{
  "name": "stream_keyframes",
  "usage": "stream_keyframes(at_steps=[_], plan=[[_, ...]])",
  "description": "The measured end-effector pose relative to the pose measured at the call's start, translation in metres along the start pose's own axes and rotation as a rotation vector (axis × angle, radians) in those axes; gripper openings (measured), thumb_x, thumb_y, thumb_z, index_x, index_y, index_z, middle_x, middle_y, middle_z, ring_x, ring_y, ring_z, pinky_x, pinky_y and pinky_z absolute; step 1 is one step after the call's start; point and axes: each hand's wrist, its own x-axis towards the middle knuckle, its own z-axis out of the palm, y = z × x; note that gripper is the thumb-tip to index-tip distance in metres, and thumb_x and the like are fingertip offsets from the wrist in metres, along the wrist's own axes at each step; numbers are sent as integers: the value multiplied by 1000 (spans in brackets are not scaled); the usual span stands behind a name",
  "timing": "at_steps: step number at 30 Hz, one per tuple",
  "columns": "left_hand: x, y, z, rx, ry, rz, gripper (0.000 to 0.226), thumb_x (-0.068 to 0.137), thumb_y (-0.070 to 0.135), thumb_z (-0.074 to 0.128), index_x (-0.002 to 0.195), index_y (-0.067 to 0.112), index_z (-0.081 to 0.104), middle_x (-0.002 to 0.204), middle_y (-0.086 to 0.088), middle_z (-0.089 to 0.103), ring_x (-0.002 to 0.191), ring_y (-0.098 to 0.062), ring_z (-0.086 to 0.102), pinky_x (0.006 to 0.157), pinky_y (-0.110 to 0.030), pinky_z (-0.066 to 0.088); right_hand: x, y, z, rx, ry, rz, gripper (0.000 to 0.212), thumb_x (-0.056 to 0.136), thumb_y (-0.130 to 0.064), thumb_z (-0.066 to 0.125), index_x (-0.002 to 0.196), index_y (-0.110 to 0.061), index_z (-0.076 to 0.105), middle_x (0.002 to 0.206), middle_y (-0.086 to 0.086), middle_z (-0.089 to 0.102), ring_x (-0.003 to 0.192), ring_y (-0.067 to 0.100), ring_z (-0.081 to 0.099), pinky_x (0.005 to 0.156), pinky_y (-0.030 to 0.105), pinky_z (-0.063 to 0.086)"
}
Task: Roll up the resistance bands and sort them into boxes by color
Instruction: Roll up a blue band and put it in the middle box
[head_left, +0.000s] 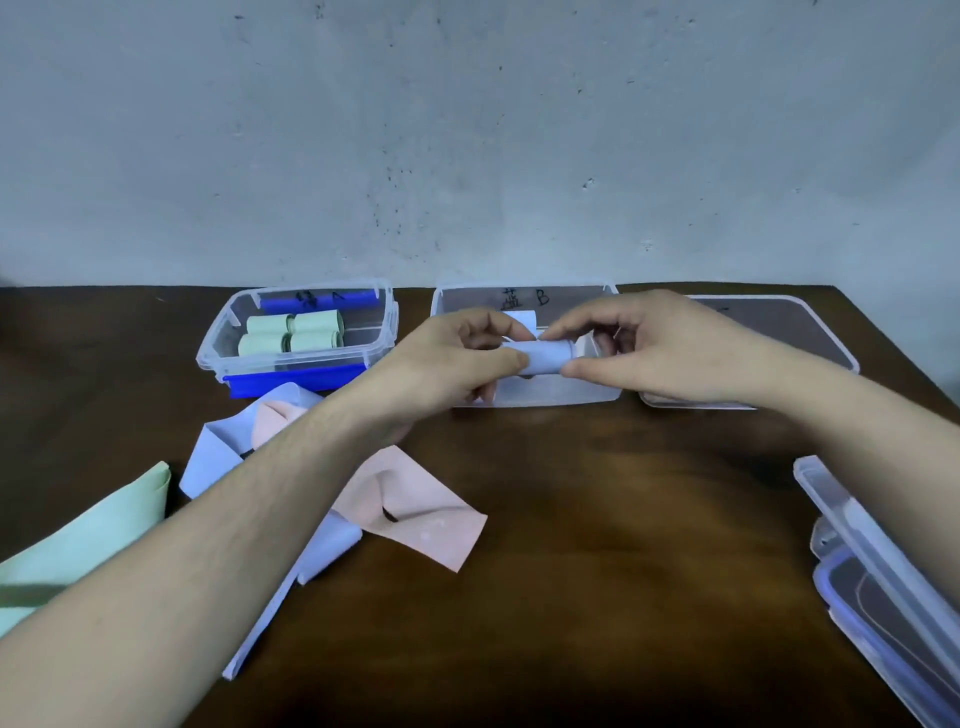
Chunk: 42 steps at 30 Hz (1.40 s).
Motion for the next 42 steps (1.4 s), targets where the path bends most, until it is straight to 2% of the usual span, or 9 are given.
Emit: stream_keyframes(at_steps=[4,7,12,16,22,27,32,36,42], plan=[[23,-1,-9,29,-11,-3,14,91,24,66,105,24,68,69,3,64,64,-13,51,65,-27,39,24,8,-6,67,-26,52,22,86,-32,75,105,-42,70,70,-24,61,63,3,47,59,13,36],[37,1,-14,32,-29,6,12,94,24,63,105,24,67,91,-9,72,63,-12,53,66,-29,40,36,13,-11,182,-36,88,20,86,-29,75,103,-39,73,75,-16,63,67,5,51,66,13,40],[57,8,-24,225,-93,15,23,99,44,52,106,29,67,88,20,69,63,-8,59,66,-29,43,50,22,-19,241,-67,170,17,87,-21,74,101,-30,73,101,-5,74,97,10,68,94,25,48],[87,2,-36,472,-41,77,15,98,34,55,105,31,67,88,16,66,67,-3,56,69,-23,47,58,31,-23,193,-106,264,16,86,-16,71,97,-27,74,101,0,75,98,12,68,100,30,47],[123,-12,-36,949,-255,150,19,93,29,63,112,31,65,96,11,63,70,6,55,54,-12,35,76,36,-11,77,-233,382,14,83,-22,73,95,-30,75,94,-7,75,98,12,67,99,33,48],[140,-25,-24,1066,-348,208,25,90,29,66,115,29,64,98,6,65,86,-11,55,61,-18,38,94,36,5,-22,-318,440,15,81,-25,77,94,-31,73,98,-3,73,90,14,62,82,29,48],[145,-37,-19,1098,-350,200,24,89,30,68,113,33,62,95,10,63,83,-10,54,59,-22,36,105,44,19,-3,-352,486,15,77,-23,81,91,-25,75,95,13,71,75,18,51,66,27,41],[145,-42,-19,1071,-326,215,25,89,30,69,113,32,61,90,12,59,87,-12,54,64,-23,38,103,49,23,-30,-358,534,11,76,-25,80,87,-29,77,82,-9,70,77,9,60,68,20,44],[147,-45,-19,1036,-322,205,26,89,28,71,113,30,61,89,12,57,90,-14,56,71,-24,42,106,48,31,-63,-369,556,11,80,-27,79,91,-29,77,94,-13,69,92,6,60,70,18,42]])
